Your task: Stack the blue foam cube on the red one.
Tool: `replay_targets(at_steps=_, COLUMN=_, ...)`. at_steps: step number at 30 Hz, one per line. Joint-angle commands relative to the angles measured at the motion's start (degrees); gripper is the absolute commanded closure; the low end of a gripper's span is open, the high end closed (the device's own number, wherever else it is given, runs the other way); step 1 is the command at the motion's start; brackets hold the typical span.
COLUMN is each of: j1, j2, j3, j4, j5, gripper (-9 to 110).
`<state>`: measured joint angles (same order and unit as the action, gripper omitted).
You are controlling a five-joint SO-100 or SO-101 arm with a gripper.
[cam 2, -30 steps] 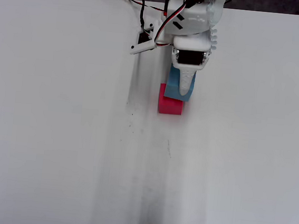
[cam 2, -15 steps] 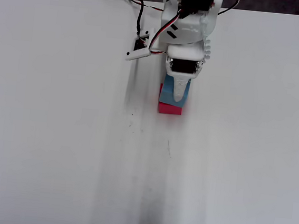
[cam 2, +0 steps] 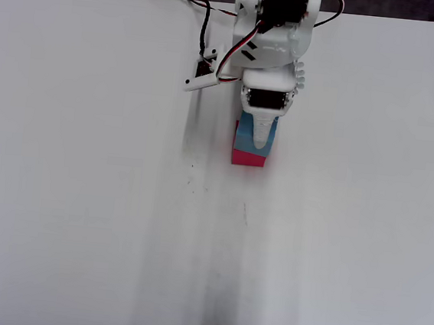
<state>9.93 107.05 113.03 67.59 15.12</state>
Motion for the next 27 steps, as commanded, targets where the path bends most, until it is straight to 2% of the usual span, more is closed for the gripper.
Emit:
replay_targets(at_steps=1, j1=0.53, j2=0.00, j3=-1.23, j4=0.18, j5=0.26, gripper=83)
replay_targets(at_steps=17, j1=-0.18, j2=2.55, j3=-3.52, j4=1.67, j5=0.26, gripper=65)
replay_targets(at_steps=27, j1=-4.13, j2=10.02, j3=-7.03, j4=4.92, j5=1.14, gripper=63)
